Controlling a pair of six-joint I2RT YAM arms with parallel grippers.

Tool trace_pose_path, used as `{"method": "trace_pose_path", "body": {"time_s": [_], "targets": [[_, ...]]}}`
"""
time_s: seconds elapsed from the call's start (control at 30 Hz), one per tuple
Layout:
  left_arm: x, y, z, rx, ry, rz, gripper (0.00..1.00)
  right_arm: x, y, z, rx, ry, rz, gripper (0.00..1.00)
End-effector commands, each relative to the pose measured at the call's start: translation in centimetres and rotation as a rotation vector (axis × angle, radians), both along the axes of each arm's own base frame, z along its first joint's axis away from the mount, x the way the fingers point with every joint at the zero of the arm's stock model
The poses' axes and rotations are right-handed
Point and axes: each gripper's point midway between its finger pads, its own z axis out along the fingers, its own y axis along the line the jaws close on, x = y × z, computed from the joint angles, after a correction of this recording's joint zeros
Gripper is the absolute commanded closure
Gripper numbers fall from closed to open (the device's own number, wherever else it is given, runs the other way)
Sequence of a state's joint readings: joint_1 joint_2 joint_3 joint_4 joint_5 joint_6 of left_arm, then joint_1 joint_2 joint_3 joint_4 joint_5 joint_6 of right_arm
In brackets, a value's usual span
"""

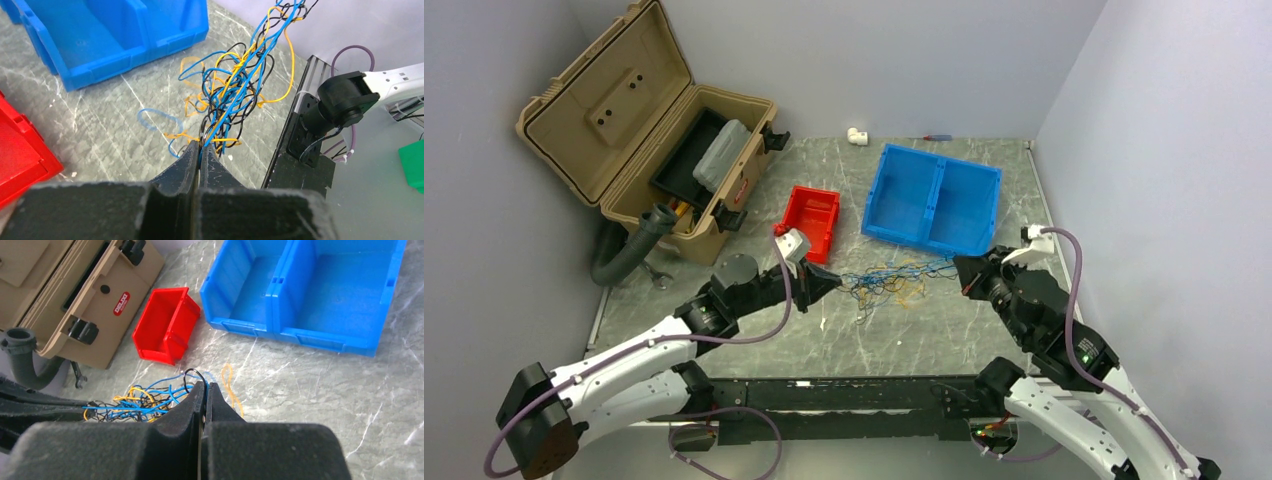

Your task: Untangle the cables

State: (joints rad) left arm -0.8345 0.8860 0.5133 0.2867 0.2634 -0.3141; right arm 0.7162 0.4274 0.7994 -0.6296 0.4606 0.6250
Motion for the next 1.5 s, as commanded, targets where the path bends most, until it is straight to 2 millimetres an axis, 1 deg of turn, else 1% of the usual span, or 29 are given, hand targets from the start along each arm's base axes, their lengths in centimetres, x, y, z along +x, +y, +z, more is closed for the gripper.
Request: {"method": "trace_pose_path", "body": {"time_s": [0.0, 0.07, 0.23, 0.27, 0.37, 0.47, 0.5, 0.57, 0.67, 0.73, 0.77, 0.83, 0.93, 1.0, 1.03, 1.07, 1.13, 1.17, 1.23, 1.3, 1.33, 1.4, 1.47], "targets": [[0.9, 1.1, -2.5, 0.102, 0.097, 0.042, 1.0, 1.2, -1.5, 2.4, -0.081, -0.103, -0.053, 1.0], [0.9, 0.8, -2.7, 0.108, 0.108, 0.026, 1.0, 1.5, 0.2, 1.8, -0.097, -0.085, 0.019, 0.96], [-0.3, -0.4, -2.1, 0.087, 0.102, -0.077, 1.0, 1.3, 5.5, 0.5, -0.124, -0.041, 0.285, 0.75], [-0.5, -0.6, -2.1, 0.083, 0.102, -0.099, 1.0, 1.2, 6.3, -0.1, -0.125, -0.028, 0.327, 0.71], [-1.0, -1.1, -2.2, 0.075, 0.112, -0.141, 1.0, 1.2, 8.4, -1.8, -0.117, 0.015, 0.413, 0.66], [-1.1, -1.4, -2.7, 0.068, 0.133, -0.151, 1.0, 0.9, 9.8, -2.9, -0.112, 0.043, 0.486, 0.57], [-1.1, -1.4, -2.7, 0.062, 0.135, -0.148, 1.0, 0.7, 9.9, -3.1, -0.115, 0.052, 0.495, 0.53], [-1.1, -1.5, -2.6, 0.057, 0.137, -0.147, 1.0, 0.7, 9.4, -3.8, -0.132, 0.073, 0.475, 0.44], [-1.1, -1.5, -2.3, 0.064, 0.136, -0.154, 1.0, 0.8, 8.2, -4.4, -0.15, 0.078, 0.424, 0.3], [-1.3, -1.8, -1.9, 0.063, 0.134, -0.175, 1.0, 0.6, 7.7, -4.7, -0.152, 0.08, 0.408, 0.22], [-1.4, -2.0, -1.6, 0.06, 0.136, -0.192, 1.0, 0.5, 7.5, -5.0, -0.155, 0.085, 0.4, 0.2], [-1.9, -2.5, -1.0, 0.044, 0.14, -0.241, 1.0, 0.5, 7.1, -5.7, -0.157, 0.096, 0.379, 0.17], [-3.9, -3.6, 0.6, -0.003, 0.131, -0.37, 1.0, 0.7, 6.2, -6.5, -0.163, 0.12, 0.323, 0.15], [-4.8, -3.9, 1.9, -0.054, 0.131, -0.429, 1.0, 1.1, 5.3, -7.0, -0.179, 0.141, 0.27, 0.14], [-4.9, -3.7, 2.4, -0.093, 0.137, -0.435, 1.0, 1.2, 5.0, -7.1, -0.188, 0.147, 0.252, 0.14], [-4.6, -3.3, 2.7, -0.137, 0.157, -0.424, 1.0, 1.3, 4.8, -7.1, -0.194, 0.147, 0.241, 0.14], [-3.1, -2.1, 3.2, -0.241, 0.227, -0.373, 1.0, 1.4, 4.6, -6.9, -0.199, 0.147, 0.23, 0.14], [-2.1, -1.5, 2.9, -0.268, 0.27, -0.349, 1.0, 1.4, 4.7, -6.8, -0.199, 0.144, 0.231, 0.14], [-0.6, -1.2, 1.4, -0.254, 0.347, -0.339, 1.0, 1.4, 5.0, -6.8, -0.192, 0.14, 0.245, 0.14], [0.5, -1.2, -1.0, -0.195, 0.436, -0.29, 1.0, 1.3, 5.5, -7.2, -0.185, 0.147, 0.272, 0.14], [0.9, -1.2, -2.4, -0.163, 0.486, -0.258, 1.0, 1.0, 6.1, -7.4, -0.178, 0.156, 0.304, 0.14], [1.4, -1.3, -4.3, -0.129, 0.553, -0.22, 1.0, 0.7, 7.0, -8.2, -0.17, 0.178, 0.357, 0.14], [1.7, -1.2, -5.5, -0.114, 0.588, -0.204, 1.0, 0.4, 7.8, -9.0, -0.163, 0.205, 0.398, 0.14]]}}
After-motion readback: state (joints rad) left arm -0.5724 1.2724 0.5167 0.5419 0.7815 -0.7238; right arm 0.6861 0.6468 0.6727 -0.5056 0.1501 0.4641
